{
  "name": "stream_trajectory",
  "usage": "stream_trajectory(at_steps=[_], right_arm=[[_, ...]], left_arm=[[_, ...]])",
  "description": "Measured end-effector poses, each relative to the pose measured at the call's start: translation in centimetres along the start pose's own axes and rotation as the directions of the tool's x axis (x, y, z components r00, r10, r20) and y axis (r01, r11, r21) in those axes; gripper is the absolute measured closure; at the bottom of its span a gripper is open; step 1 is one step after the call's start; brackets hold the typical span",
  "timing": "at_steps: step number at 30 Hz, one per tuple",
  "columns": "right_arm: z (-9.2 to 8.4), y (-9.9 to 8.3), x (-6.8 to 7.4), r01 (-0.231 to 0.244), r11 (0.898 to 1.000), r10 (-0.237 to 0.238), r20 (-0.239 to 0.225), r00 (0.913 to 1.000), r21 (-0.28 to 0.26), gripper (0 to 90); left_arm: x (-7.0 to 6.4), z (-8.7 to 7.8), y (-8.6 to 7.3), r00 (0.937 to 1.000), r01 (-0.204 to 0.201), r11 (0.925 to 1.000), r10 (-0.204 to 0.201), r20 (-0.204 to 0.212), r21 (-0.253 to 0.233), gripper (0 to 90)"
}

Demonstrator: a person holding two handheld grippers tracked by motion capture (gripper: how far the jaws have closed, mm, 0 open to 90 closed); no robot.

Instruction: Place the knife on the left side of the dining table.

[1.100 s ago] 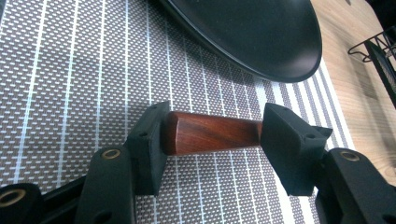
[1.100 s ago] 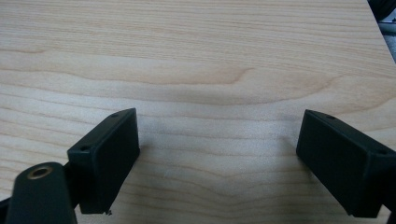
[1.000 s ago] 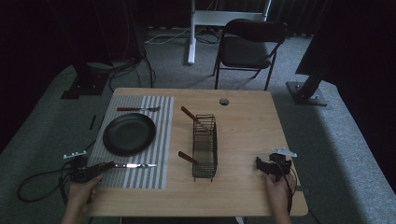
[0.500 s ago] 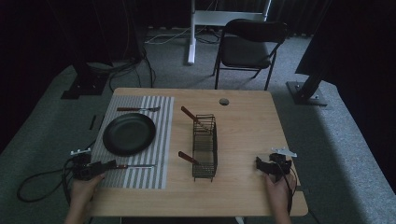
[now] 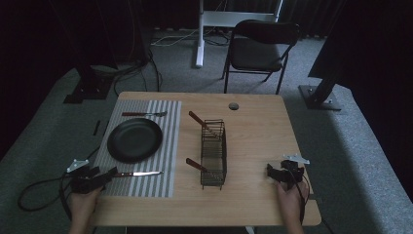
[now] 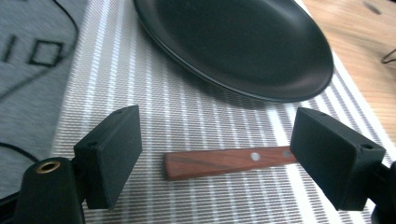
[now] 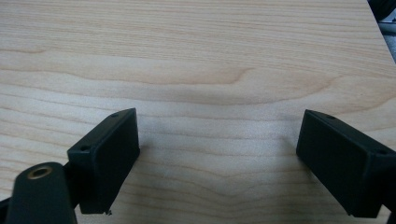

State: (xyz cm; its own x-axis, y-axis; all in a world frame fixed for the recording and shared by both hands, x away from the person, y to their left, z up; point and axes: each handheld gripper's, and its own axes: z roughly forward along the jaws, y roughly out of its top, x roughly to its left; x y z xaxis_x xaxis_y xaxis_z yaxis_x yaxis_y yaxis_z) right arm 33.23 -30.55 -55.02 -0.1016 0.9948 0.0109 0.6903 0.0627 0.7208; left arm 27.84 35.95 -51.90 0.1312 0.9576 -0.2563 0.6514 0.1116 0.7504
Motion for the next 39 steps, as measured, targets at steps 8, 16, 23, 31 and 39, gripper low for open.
stream_trajectory(at_steps=[8, 16, 23, 31, 39], right_arm=[[0.0, 0.0, 0.0, 0.000, 1.000, 0.000, 0.000, 1.0000, 0.000, 12.3], [0.0, 0.0, 0.0, 0.000, 1.000, 0.000, 0.000, 1.0000, 0.000, 12.3], [0.0, 0.0, 0.0, 0.000, 1.000, 0.000, 0.000, 1.0000, 0.000, 12.2], [0.0, 0.0, 0.0, 0.000, 1.000, 0.000, 0.000, 1.0000, 0.000, 12.3], [0.0, 0.0, 0.0, 0.000, 1.000, 0.000, 0.000, 1.0000, 0.000, 12.2]], left_arm=[[-1.8, -0.6, -1.7, 0.9950, -0.097, 0.9946, 0.098, -0.023, 0.037, 3.1], [-3.5, -0.7, -3.6, 0.9862, -0.131, 0.9888, 0.137, -0.093, 0.071, 0.2], [-4.3, -0.1, -4.3, 0.9740, -0.169, 0.9783, 0.185, -0.131, 0.120, 0.3], [-4.3, 0.1, -5.1, 0.9589, -0.180, 0.9736, 0.206, -0.196, 0.140, 0.3], [-4.0, 0.0, -5.4, 0.9608, -0.159, 0.9804, 0.181, -0.210, 0.116, 0.3]])
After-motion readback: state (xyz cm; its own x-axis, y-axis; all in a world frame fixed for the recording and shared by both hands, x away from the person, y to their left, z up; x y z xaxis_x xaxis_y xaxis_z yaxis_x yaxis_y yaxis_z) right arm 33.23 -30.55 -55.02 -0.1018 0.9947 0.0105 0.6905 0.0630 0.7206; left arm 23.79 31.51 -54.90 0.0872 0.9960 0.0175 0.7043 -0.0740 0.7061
